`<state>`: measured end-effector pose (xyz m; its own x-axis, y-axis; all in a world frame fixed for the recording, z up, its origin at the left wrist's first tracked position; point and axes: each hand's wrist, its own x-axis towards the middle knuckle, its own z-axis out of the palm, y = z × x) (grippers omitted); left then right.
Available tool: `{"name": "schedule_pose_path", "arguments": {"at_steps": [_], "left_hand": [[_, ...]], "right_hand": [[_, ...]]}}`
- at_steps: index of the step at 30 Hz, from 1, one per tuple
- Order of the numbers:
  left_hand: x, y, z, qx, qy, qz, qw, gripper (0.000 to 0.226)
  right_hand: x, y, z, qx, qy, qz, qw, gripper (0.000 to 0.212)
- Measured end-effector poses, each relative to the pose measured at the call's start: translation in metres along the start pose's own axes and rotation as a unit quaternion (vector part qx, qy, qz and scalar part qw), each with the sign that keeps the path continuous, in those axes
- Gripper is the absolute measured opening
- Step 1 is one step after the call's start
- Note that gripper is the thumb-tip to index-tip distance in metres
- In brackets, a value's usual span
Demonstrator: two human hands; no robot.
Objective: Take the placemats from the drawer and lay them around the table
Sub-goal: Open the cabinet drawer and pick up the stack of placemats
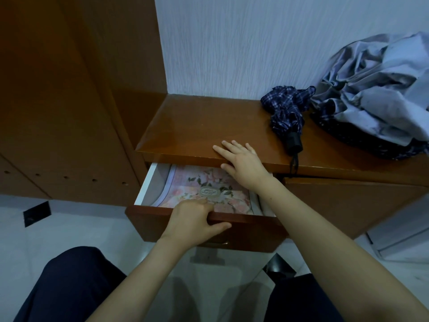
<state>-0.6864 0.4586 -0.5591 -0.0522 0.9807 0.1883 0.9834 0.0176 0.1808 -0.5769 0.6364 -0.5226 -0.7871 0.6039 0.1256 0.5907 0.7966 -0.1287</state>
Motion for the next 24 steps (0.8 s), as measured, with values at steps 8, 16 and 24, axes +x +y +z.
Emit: {"name": "schedule_pose_path", "arguments": {"at_steps": [8, 16, 24], "left_hand": [[-0.007, -0.002, -0.008, -0.002, -0.061, 0.041, 0.997, 0.061], [-0.028, 0.006, -0.011, 0.003, -0.059, 0.033, 0.998, 0.058], [-0.046, 0.013, -0.009, -0.004, -0.062, 0.016, 0.998, 0.061]], "right_hand": [[-0.001, 0.001, 0.009, -0.029, 0.036, 0.002, 0.999, 0.052], [-0.001, 0.001, 0.008, -0.012, 0.031, 0.004, 0.999, 0.052], [-0.002, 0.0, 0.006, -0.006, 0.028, 0.004, 1.0, 0.052]]}}
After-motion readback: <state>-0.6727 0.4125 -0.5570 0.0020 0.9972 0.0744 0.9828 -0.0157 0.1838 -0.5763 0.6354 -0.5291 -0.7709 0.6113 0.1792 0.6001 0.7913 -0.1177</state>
